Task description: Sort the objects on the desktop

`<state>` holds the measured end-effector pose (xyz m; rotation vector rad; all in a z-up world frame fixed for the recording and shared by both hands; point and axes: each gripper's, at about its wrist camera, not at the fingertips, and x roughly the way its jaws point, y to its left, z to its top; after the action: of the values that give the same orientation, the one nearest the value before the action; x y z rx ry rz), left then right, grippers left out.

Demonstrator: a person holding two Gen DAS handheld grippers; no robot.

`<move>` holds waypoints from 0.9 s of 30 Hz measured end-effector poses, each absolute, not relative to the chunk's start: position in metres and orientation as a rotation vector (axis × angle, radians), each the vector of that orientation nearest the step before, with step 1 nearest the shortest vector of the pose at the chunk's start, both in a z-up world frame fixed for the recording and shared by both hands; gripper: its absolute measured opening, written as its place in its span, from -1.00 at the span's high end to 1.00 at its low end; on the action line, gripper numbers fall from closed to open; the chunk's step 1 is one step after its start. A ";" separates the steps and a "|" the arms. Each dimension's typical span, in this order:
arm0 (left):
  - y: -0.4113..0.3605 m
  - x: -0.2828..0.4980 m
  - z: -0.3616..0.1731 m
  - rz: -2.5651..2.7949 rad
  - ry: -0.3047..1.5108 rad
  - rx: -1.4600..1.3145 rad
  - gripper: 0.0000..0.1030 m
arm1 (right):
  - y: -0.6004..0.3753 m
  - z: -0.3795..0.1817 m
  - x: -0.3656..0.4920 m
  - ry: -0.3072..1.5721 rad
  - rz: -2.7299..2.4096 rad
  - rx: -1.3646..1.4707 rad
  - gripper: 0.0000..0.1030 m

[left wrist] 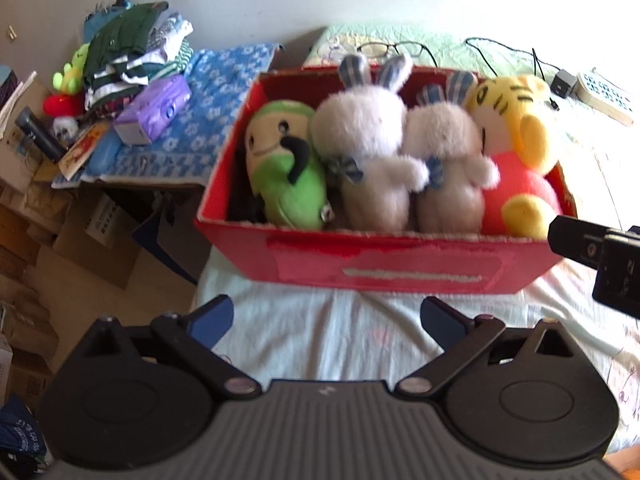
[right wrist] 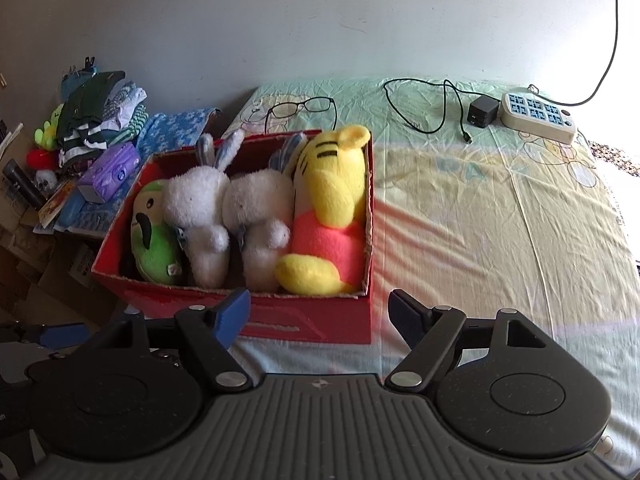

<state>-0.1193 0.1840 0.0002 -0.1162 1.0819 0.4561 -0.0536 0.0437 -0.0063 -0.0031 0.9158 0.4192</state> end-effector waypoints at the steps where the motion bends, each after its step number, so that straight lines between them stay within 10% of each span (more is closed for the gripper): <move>1: 0.189 -0.117 0.003 0.453 1.077 -0.123 -0.97 | 0.046 -0.005 -0.052 0.915 0.416 0.003 -0.53; 27: 0.257 -0.056 -0.003 0.383 1.058 -0.076 -0.98 | 0.107 -0.015 -0.003 0.929 0.234 0.000 -0.53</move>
<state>-0.0564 0.2570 -0.0029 -0.0764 1.0578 0.3828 -0.0032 0.1074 -0.0152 -0.0004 0.9286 0.2337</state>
